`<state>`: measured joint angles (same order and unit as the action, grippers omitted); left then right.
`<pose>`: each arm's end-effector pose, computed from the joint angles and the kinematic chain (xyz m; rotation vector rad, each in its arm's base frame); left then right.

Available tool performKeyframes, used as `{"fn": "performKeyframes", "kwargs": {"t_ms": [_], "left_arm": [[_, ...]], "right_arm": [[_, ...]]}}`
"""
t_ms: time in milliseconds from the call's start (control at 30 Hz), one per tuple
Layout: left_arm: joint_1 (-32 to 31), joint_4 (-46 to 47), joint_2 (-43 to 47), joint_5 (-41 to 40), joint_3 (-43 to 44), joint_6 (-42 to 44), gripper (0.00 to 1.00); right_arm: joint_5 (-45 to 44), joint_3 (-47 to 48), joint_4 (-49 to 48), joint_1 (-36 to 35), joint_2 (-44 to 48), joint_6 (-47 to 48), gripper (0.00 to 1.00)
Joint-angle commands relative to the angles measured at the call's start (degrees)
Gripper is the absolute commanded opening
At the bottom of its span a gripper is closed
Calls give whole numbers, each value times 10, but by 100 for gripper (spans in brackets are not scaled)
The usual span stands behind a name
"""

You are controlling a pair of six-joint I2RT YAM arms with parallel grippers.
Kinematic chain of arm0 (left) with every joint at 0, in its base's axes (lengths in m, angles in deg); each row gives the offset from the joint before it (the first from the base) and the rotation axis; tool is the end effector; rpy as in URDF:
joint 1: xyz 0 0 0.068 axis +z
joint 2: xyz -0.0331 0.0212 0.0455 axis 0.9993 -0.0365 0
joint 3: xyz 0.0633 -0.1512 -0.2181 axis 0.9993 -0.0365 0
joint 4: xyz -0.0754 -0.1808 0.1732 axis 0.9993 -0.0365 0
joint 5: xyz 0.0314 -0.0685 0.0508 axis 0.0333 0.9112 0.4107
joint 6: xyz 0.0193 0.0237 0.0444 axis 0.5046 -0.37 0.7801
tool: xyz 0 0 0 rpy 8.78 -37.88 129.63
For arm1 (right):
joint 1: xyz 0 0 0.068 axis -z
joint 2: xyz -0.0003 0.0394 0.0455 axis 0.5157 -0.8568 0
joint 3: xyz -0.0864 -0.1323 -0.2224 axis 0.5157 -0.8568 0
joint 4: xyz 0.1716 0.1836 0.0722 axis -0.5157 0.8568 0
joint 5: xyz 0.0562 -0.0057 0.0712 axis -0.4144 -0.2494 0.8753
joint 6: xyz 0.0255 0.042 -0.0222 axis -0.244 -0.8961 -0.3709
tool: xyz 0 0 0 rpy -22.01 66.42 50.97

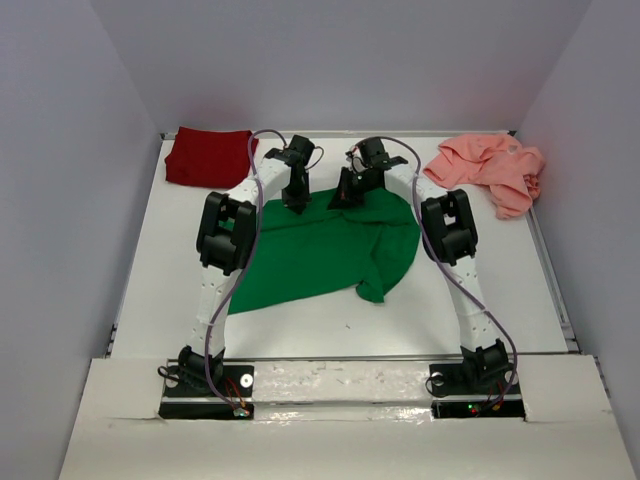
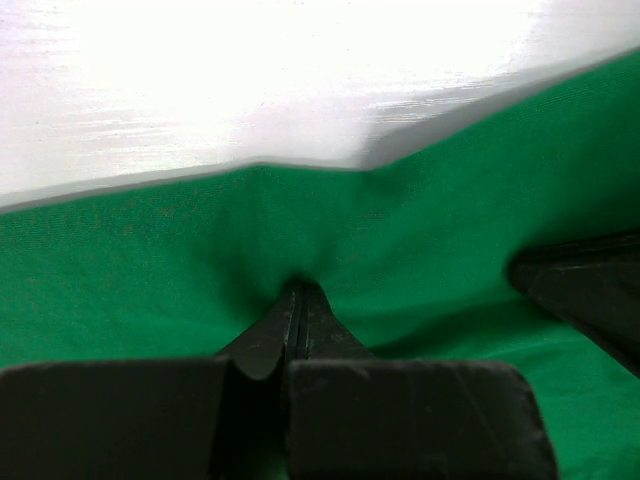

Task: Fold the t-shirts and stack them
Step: Fold the tshirt

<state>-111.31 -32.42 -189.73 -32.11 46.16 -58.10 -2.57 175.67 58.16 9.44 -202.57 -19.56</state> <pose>0.4644 -0.2004 0.1764 0.0686 2.6677 -0.2295 0.4960 0.2197 0.1343 -0.0828 2.6674 1.1594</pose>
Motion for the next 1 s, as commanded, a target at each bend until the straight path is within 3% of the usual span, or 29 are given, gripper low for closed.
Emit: {"fn": "performKeyframes", "kwargs": {"t_ms": [0, 967], "left_arm": [[6, -21, 26, -11, -17, 6, 0], [5, -29, 106, -15, -77, -2, 0]], "right_arm": [[8, 23, -18, 8, -2, -3, 0], [-8, 20, -21, 3, -27, -2, 0]]}}
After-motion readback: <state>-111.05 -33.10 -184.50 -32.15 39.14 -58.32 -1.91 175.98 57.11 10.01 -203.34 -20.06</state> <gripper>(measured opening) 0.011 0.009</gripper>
